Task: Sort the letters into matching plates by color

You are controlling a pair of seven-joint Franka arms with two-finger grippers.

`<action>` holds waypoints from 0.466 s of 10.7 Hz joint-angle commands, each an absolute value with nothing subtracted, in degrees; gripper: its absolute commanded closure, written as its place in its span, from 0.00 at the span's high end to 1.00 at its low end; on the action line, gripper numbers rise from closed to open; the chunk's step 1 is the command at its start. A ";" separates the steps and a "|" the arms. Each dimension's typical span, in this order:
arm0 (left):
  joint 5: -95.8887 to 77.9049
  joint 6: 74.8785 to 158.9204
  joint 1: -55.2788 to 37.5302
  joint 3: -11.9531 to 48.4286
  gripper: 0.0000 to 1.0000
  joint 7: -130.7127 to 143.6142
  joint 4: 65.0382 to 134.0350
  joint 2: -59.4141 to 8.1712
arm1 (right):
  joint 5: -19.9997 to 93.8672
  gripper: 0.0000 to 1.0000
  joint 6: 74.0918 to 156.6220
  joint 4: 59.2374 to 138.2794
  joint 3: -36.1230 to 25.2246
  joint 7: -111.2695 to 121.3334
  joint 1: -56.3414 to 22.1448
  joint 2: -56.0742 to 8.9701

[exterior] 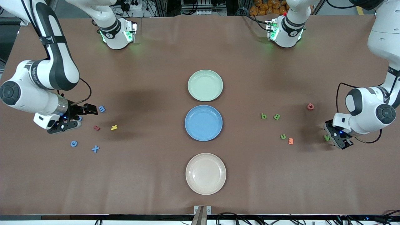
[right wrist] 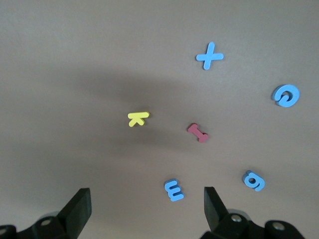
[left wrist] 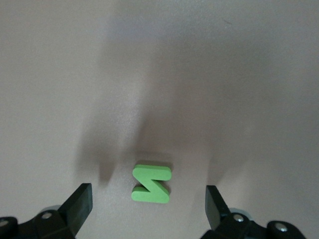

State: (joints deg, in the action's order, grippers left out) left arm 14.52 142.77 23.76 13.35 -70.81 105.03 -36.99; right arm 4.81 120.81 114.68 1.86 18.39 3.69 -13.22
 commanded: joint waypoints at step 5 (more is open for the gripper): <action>16.35 142.91 23.55 13.18 0.90 -71.54 103.10 -38.94 | 5.01 1.00 132.96 127.95 5.01 26.61 6.85 -9.93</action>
